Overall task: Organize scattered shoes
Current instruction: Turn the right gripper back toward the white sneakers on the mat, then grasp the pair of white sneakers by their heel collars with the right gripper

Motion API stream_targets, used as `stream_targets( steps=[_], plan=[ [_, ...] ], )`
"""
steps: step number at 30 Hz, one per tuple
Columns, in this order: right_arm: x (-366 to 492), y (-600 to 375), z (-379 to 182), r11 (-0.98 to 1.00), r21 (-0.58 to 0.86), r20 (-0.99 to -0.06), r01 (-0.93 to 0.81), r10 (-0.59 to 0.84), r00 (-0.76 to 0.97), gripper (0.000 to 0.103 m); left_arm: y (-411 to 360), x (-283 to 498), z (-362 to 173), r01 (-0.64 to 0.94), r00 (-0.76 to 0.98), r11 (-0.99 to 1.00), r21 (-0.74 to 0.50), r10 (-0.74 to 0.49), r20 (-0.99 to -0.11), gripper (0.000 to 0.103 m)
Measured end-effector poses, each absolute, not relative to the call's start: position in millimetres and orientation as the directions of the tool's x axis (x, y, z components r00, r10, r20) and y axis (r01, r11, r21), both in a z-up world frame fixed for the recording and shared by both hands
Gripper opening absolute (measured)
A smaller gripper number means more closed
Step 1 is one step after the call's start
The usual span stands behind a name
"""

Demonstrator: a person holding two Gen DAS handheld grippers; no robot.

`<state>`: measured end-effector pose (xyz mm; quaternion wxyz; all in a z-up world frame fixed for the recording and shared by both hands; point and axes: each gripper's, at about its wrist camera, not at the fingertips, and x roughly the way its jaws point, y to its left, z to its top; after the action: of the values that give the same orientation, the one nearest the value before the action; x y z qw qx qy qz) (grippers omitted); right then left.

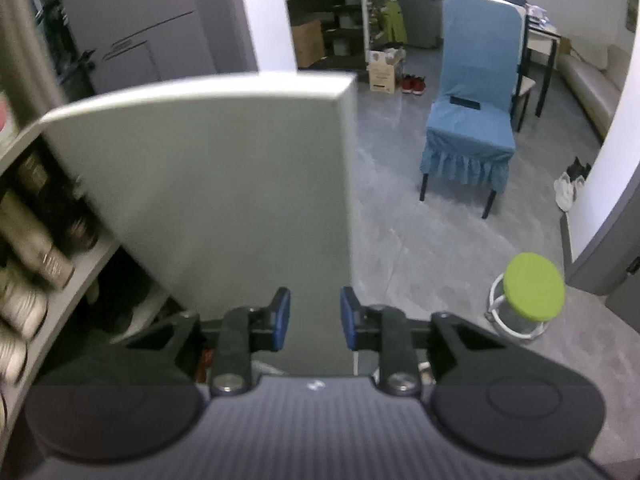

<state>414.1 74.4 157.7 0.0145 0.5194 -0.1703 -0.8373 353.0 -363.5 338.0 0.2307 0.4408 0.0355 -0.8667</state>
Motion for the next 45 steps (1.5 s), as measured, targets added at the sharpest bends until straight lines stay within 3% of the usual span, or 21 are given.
stream_targets(
  steps=[4,6,7,8,11,18,20,25,28,32,36,37,45],
  plan=[
    [378.6,43.6,117.1,-0.976,0.196,-0.954,-0.093,-0.168,-0.25,0.088,-355.8,399.7,336.4,0.422,-0.483,-0.892,0.164,-0.374,-0.792,0.033],
    [369.5,22.1,119.2,-0.981,0.192,-0.964,-0.025,-0.183,-0.195,0.088,-350.3,430.6,337.1,0.419,-0.482,-0.889,0.186,-0.391,-0.784,0.043],
    [372.1,5.6,126.1,-0.984,0.168,-0.965,0.055,-0.176,-0.195,0.088,-349.2,444.0,337.2,0.428,-0.478,-0.883,0.191,-0.401,-0.782,0.057],
    [374.8,-11.0,133.1,-0.981,0.143,-0.966,0.133,-0.168,-0.196,0.088,-348.3,456.8,337.4,0.438,-0.475,-0.878,0.193,-0.408,-0.779,0.061],
    [392.2,-67.7,158.9,-0.91,-0.051,-0.952,0.411,-0.08,-0.294,0.088,-349.3,490.4,337.2,0.472,-0.475,-0.866,0.164,-0.407,-0.781,0.067],
    [422.3,-116.2,161.6,-0.91,0.001,-0.951,0.414,-0.129,-0.282,0.088,-355.7,551.9,319.5,0.542,-0.491,-0.837,0.076,-0.389,-0.779,0.083],
    [430.0,-129.0,161.0,-0.915,0.024,-0.95,0.402,-0.146,-0.276,0.088,-358.1,567.2,305.5,0.57,-0.499,-0.82,0.052,-0.396,-0.771,0.092],
    [420.4,-148.6,120.7,-0.978,0.129,-0.954,0.165,-0.168,-0.25,0.088,-370.5,589.3,250.5,0.648,-0.432,-0.761,0.022,-0.392,-0.812,0.092],
    [403.4,-164.1,78.1,-0.98,0.196,-0.944,0.04,-0.2,-0.263,0.088,-383.4,598.2,216.5,0.729,-0.382,-0.684,0.012,-0.421,-0.822,0.095],
    [362.4,-190.6,-8.4,-0.973,0.232,-0.928,0.016,-0.226,-0.296,0.088,-401.0,603.9,140.5,0.795,-0.367,-0.606,-0.008,-0.472,-0.801,0.099],
    [297.6,-214.6,-137.4,-0.965,0.26,-0.904,-0.029,-0.232,-0.36,0.087,-415.5,596.3,53.5,0.795,-0.36,-0.606,0.026,-0.505,-0.784,0.097],
    [283.9,-220.6,-161.3,-0.961,0.275,-0.891,-0.037,-0.24,-0.384,0.082,-419.4,594.7,31.3,0.795,-0.361,-0.606,0.033,-0.516,-0.777,0.097],
    [179.1,-273.2,-322.8,-0.932,0.339,-0.821,-0.131,-0.225,-0.524,0.078,-460.0,593.0,-101.7,0.756,-0.494,-0.654,0.028,-0.597,-0.632,0.096]
  ],
)
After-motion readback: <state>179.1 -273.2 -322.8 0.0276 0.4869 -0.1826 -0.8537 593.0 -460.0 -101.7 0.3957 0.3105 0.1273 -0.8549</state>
